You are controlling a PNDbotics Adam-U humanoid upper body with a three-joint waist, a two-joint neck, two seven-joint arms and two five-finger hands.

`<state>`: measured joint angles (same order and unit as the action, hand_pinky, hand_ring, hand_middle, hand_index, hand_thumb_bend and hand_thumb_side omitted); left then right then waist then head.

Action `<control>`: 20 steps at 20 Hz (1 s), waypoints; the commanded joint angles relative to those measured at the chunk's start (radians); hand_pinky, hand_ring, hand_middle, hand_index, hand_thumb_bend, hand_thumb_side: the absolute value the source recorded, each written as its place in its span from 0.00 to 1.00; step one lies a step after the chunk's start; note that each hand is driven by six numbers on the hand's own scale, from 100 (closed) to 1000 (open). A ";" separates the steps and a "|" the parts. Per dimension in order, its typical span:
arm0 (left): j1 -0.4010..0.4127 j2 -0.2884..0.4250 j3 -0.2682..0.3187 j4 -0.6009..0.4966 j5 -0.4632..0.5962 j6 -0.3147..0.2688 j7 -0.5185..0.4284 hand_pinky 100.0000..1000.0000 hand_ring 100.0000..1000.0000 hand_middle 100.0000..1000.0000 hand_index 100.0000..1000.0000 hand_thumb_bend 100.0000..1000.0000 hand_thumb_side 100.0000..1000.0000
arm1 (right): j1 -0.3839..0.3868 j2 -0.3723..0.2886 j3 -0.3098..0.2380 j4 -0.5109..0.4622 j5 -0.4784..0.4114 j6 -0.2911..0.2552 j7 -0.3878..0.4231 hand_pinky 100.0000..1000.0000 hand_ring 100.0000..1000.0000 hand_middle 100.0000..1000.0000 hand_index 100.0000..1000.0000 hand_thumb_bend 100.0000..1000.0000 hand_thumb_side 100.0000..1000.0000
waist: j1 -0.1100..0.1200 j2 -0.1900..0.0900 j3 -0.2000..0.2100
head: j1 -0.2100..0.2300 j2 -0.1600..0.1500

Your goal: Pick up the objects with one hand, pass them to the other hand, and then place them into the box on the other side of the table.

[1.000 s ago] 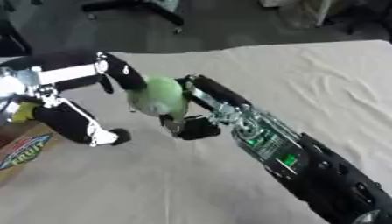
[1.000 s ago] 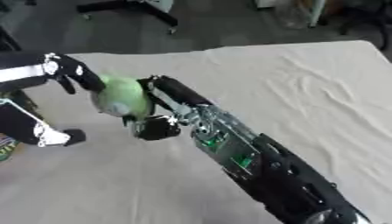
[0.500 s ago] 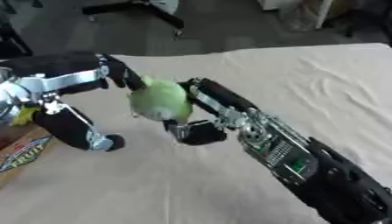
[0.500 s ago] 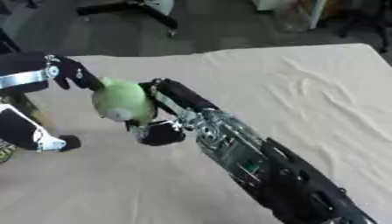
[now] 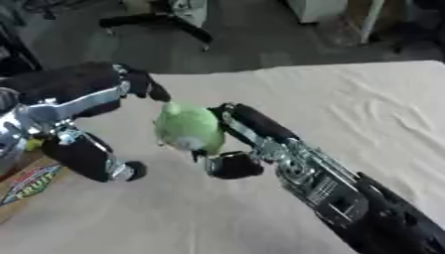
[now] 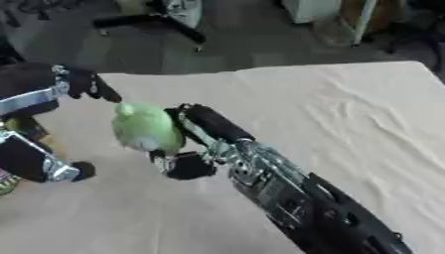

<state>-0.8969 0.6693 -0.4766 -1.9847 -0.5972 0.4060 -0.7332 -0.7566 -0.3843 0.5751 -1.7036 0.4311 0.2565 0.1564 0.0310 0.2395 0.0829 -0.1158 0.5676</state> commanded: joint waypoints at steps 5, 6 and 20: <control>-0.016 0.010 0.009 -0.006 -0.006 0.028 -0.010 0.78 0.81 0.76 0.85 0.45 0.00 | -0.020 -0.014 0.001 -0.033 0.032 -0.020 -0.002 0.66 0.44 0.30 0.51 0.00 0.19 | 0.001 -0.019 0.001 | 0.002 0.009; -0.017 0.006 0.007 -0.001 -0.010 0.034 -0.008 0.78 0.81 0.76 0.85 0.43 0.00 | -0.019 -0.013 0.002 -0.034 0.037 -0.023 -0.001 0.65 0.44 0.30 0.51 0.00 0.19 | 0.001 -0.019 0.000 | 0.003 0.013; -0.028 -0.052 -0.022 0.105 -0.023 0.058 0.031 0.76 0.80 0.76 0.84 0.39 0.00 | -0.022 -0.012 0.000 -0.062 0.112 -0.074 -0.016 0.66 0.45 0.31 0.51 0.00 0.18 | -0.001 -0.017 0.000 | 0.031 0.011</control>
<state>-0.9037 0.6113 -0.5050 -1.8811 -0.6141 0.4560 -0.7002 -0.7605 -0.3842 0.5812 -1.7416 0.5323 0.1917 0.1426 0.0301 0.2396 0.0816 -0.0893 0.5865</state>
